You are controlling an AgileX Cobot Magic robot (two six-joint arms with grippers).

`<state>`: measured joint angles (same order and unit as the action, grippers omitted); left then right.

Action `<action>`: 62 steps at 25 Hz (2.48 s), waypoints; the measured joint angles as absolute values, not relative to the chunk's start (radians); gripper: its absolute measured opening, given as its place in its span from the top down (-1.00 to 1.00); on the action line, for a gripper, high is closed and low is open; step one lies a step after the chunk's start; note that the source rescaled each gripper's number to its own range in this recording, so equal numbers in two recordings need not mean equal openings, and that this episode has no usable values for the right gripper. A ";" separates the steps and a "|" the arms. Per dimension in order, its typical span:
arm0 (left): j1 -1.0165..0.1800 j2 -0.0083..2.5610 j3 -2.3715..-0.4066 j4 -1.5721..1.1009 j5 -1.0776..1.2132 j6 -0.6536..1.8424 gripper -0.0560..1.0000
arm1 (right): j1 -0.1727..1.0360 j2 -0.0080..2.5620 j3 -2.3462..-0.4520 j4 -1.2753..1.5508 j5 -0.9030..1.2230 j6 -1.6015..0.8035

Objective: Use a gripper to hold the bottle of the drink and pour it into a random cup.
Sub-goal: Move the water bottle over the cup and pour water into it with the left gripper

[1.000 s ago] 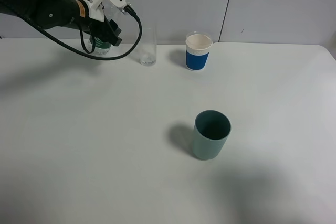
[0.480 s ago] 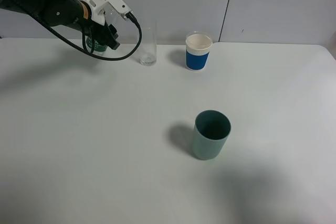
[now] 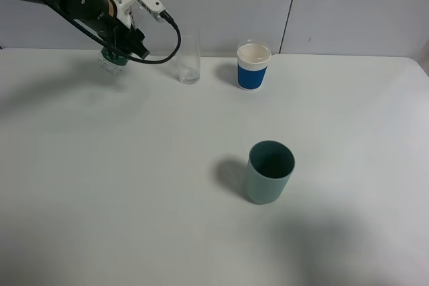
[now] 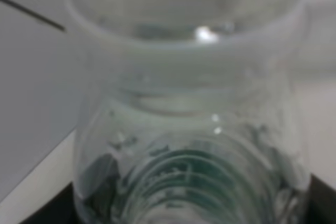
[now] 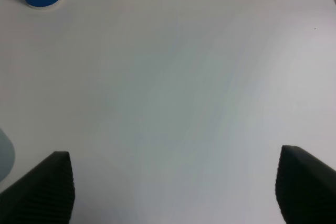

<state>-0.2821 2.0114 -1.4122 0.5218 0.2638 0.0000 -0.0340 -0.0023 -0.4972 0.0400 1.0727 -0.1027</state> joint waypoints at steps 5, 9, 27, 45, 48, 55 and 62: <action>-0.308 2.012 -1.460 0.529 0.316 0.000 0.83 | -0.034 -0.002 -0.497 0.040 1.073 -0.103; -0.335 2.019 -1.490 0.549 0.351 -0.009 0.83 | -0.034 -0.002 -0.497 0.040 1.073 -0.103; -0.440 2.093 -1.609 0.901 0.507 -0.288 0.83 | -0.034 -0.002 -0.497 0.040 1.073 -0.103; -0.445 2.101 -1.609 1.122 0.558 -0.352 0.83 | -0.034 -0.002 -0.497 0.040 1.073 -0.102; -0.445 2.122 -1.610 1.146 0.571 -0.352 0.83 | -0.034 -0.002 -0.497 0.040 1.073 -0.102; -0.445 2.159 -1.610 1.168 0.576 -0.352 0.83 | -0.034 -0.002 -0.497 0.040 1.073 -0.102; -0.452 2.168 -1.610 1.230 0.582 -0.355 0.83 | -0.034 -0.002 -0.497 0.039 1.073 -0.102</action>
